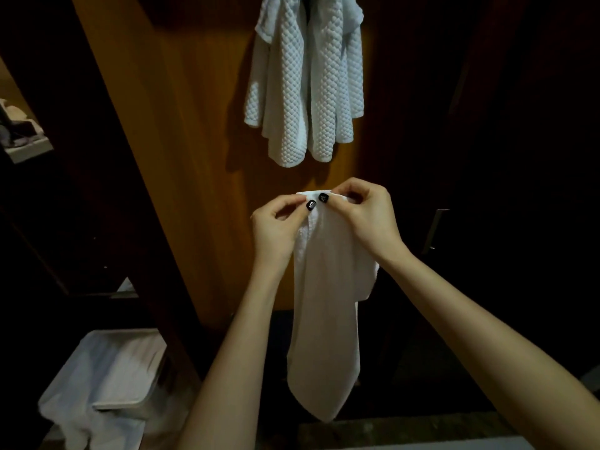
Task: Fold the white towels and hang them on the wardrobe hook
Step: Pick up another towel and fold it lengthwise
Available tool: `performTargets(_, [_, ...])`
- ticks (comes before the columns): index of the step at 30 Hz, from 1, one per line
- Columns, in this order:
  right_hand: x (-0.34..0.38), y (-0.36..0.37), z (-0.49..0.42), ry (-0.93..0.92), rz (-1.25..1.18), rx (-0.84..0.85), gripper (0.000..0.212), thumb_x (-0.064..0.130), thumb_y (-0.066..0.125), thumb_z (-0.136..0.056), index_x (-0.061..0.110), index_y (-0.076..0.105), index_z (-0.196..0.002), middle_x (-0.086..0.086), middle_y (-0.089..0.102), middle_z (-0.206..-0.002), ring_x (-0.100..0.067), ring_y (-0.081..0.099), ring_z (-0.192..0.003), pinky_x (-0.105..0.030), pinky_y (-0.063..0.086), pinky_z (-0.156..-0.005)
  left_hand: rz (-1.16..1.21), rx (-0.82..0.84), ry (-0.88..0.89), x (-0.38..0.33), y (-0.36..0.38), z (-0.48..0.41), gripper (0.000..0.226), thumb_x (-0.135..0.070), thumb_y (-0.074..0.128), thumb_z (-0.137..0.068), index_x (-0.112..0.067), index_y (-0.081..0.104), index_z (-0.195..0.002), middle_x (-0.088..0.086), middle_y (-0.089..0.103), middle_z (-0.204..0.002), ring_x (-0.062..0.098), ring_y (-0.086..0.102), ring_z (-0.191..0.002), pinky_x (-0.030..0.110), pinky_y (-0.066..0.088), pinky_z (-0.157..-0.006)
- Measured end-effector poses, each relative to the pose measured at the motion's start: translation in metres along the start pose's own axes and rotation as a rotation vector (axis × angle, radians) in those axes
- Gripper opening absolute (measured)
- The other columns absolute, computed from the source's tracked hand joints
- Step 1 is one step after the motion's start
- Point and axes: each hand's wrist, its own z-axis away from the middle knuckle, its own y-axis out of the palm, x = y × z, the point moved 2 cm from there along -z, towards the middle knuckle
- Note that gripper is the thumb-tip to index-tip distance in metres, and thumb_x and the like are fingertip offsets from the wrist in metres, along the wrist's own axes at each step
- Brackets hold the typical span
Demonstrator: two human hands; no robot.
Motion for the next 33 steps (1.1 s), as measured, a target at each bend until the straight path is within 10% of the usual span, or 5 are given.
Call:
performTargets(8, [-0.001,-0.010,0.005,0.029,0.188,0.131,0.030,0.032,0.071,-0.086,0.012,0.060,-0.066,0.008,0.056,-0.067,-0.005,0.049,-0.064,-0.024,0.037,-0.060,0.059,-0.027,-0.029,0.002,0.000,-0.006,0.008,0.000,0.068,-0.083,-0.002,0.070,-0.090,-0.002,0.066,-0.079,-0.006,0.062,-0.070,0.011,0.047,-0.066])
performTargets(19, [-0.016,-0.036,0.032,0.197,0.202,0.573,0.020,0.030,0.072,-0.085,0.014,0.075,-0.095,0.004,0.058,-0.117,-0.005,0.056,-0.108,-0.032,0.046,-0.101,0.252,-0.032,-0.110,-0.006,-0.034,-0.054,0.011,-0.003,0.065,-0.087,-0.013,0.067,-0.087,-0.008,0.069,-0.069,0.003,0.063,-0.068,0.017,0.049,-0.064])
performTargets(24, [-0.006,-0.050,0.020,0.135,0.241,0.512,0.030,0.032,0.071,-0.085,0.003,0.066,-0.080,-0.015,0.061,-0.092,-0.029,0.060,-0.084,-0.046,0.049,-0.075,0.307,-0.014,-0.183,-0.005,-0.056,-0.061,0.011,-0.002,0.058,-0.092,-0.012,0.063,-0.090,-0.009,0.068,-0.070,0.000,0.063,-0.067,0.016,0.051,-0.065])
performTargets(33, [0.002,-0.059,-0.005,0.049,0.081,0.101,0.044,0.025,0.071,-0.087,-0.007,0.047,-0.070,-0.008,0.050,-0.067,-0.013,0.049,-0.063,-0.030,0.038,-0.056,0.194,-0.009,-0.138,0.002,-0.072,-0.061,0.011,-0.007,0.061,-0.091,-0.014,0.062,-0.083,-0.011,0.067,-0.065,0.001,0.060,-0.066,0.018,0.049,-0.066])
